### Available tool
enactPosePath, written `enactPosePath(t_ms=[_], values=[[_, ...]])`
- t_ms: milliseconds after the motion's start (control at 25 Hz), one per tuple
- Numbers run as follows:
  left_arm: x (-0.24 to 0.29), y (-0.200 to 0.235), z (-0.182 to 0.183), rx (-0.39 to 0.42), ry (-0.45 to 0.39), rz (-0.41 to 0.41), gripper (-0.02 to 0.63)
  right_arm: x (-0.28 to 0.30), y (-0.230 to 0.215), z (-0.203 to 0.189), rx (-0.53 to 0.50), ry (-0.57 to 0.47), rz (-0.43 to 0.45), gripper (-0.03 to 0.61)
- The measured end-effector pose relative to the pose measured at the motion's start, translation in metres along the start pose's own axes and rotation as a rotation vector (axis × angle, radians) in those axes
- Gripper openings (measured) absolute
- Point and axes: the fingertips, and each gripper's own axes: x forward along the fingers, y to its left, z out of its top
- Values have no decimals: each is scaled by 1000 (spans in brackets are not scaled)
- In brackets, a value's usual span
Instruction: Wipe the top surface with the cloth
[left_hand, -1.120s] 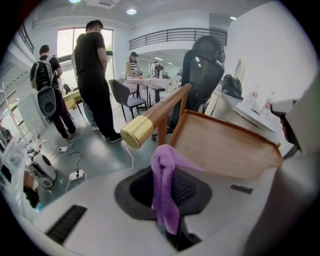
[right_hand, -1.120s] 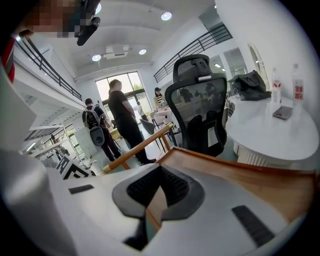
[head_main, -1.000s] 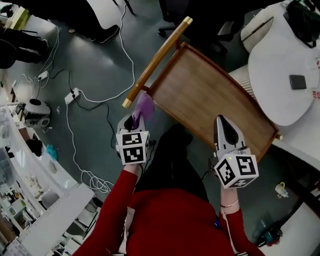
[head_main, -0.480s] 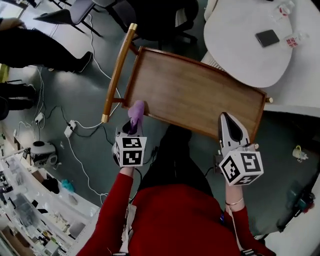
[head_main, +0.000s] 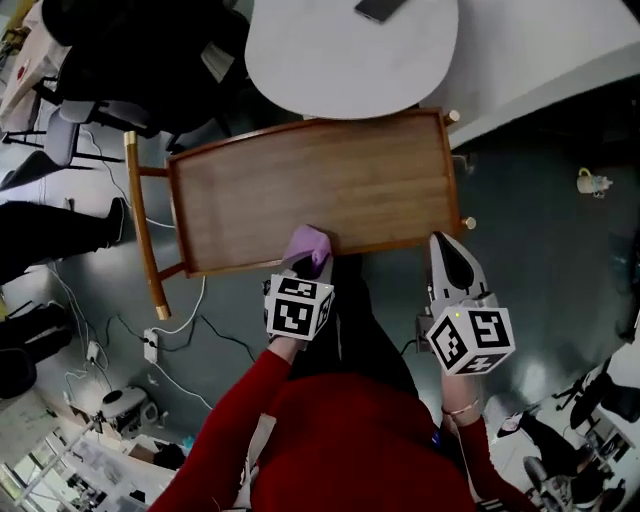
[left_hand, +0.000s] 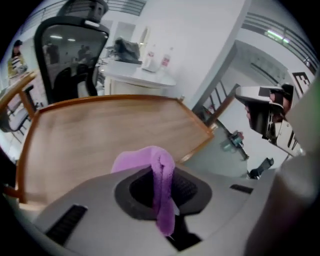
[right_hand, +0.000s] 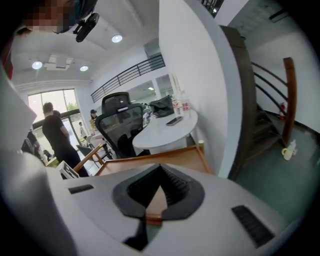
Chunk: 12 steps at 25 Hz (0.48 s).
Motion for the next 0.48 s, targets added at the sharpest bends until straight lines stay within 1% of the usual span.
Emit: enactPosePath(t_ms=[80,200,360,480], values=[[21,-41,10,48,24,-109,52,-19,-21,-7,48,-17,-83,11],[50,-98,23,76,48,-243,52,-45,-46,-17,108,-40,-185,12],[82,-158,40,133,61,-340,52,-77,-70,-30,178,-67,-296,11],[99,-191,48,186,80,-395,52,-101,-83,-39,231,-98,-378,11]])
